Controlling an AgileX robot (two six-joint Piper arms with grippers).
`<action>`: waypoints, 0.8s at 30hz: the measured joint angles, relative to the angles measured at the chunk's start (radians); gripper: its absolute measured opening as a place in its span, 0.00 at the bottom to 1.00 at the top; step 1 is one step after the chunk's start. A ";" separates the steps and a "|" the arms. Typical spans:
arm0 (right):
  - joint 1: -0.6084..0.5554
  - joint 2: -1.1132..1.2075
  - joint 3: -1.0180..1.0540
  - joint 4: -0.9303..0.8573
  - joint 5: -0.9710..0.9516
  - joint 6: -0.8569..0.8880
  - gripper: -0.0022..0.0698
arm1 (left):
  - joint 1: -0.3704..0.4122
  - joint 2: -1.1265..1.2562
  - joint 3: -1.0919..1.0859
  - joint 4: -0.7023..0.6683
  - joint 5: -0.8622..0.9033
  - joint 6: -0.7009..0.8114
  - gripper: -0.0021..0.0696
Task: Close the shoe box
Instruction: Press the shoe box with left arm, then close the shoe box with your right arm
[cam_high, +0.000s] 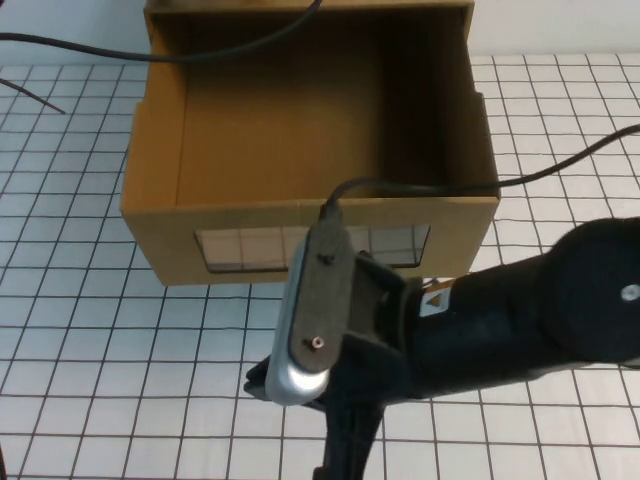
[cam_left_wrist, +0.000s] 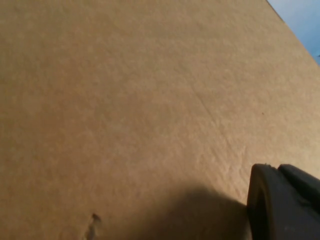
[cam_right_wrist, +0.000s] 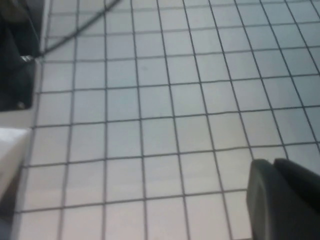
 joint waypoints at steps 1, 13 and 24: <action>0.004 0.024 0.003 0.000 -0.027 -0.028 0.01 | 0.000 0.000 0.000 -0.002 0.000 -0.013 0.02; 0.005 0.264 -0.006 0.023 -0.541 -0.217 0.01 | 0.000 0.006 -0.006 -0.006 -0.008 -0.053 0.02; -0.074 0.425 -0.294 0.027 -0.474 -0.241 0.01 | 0.000 0.016 -0.011 -0.016 -0.004 -0.053 0.02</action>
